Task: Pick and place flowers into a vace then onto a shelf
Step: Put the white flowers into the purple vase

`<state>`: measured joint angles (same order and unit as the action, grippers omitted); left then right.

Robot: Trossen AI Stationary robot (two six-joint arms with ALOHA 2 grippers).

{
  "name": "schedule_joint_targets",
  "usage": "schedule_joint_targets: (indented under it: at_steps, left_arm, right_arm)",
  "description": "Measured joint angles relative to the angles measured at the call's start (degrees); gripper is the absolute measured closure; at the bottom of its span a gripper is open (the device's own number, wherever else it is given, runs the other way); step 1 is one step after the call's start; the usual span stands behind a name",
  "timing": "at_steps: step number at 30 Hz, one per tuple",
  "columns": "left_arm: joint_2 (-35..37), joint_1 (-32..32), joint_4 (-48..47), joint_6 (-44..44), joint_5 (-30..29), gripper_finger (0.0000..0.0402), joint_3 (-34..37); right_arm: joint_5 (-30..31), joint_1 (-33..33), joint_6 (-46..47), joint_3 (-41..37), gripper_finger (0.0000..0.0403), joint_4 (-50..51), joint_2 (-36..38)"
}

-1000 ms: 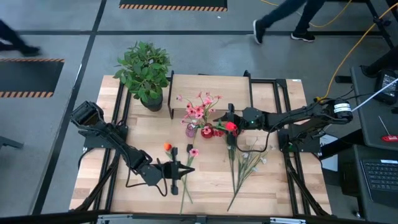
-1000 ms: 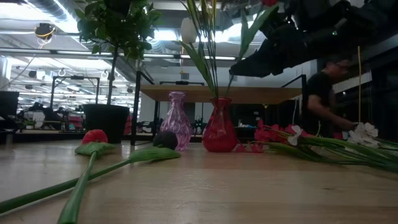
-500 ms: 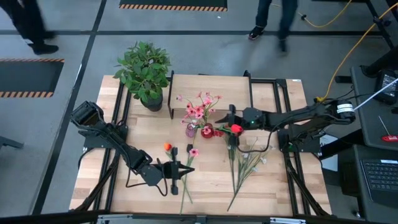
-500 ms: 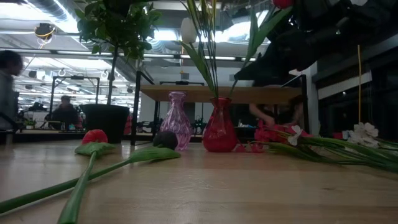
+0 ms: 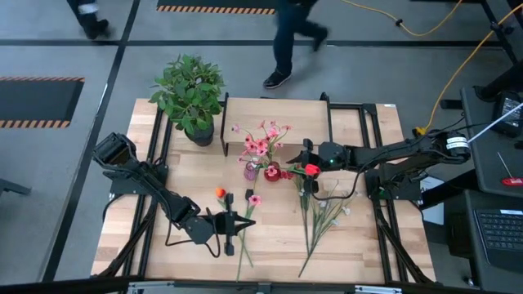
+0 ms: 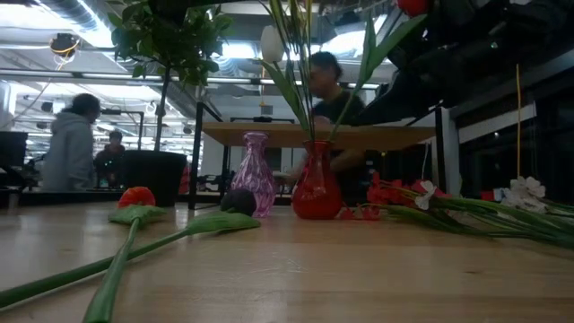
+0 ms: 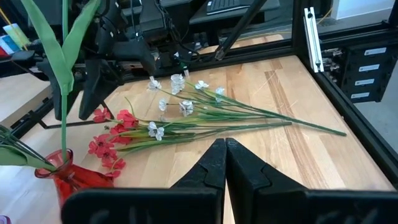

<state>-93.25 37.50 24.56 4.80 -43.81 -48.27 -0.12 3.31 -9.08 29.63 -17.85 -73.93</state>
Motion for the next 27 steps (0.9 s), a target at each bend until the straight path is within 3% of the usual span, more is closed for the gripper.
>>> schedule_joint_targets:
  at_steps: [12, 27]
  left_arm:
    - [0.0, 0.0, 0.0, 0.0, 0.0, 0.04, 0.0]
    - [0.0, 0.0, -0.39, 0.0, 0.0, 0.0397, 0.0]
  right_arm:
    - [0.0, 0.0, -0.2, 0.0, 0.0254, -0.14, 0.48]
    - [-0.02, -0.13, -0.15, 0.0, 0.0254, 7.05, 8.2]
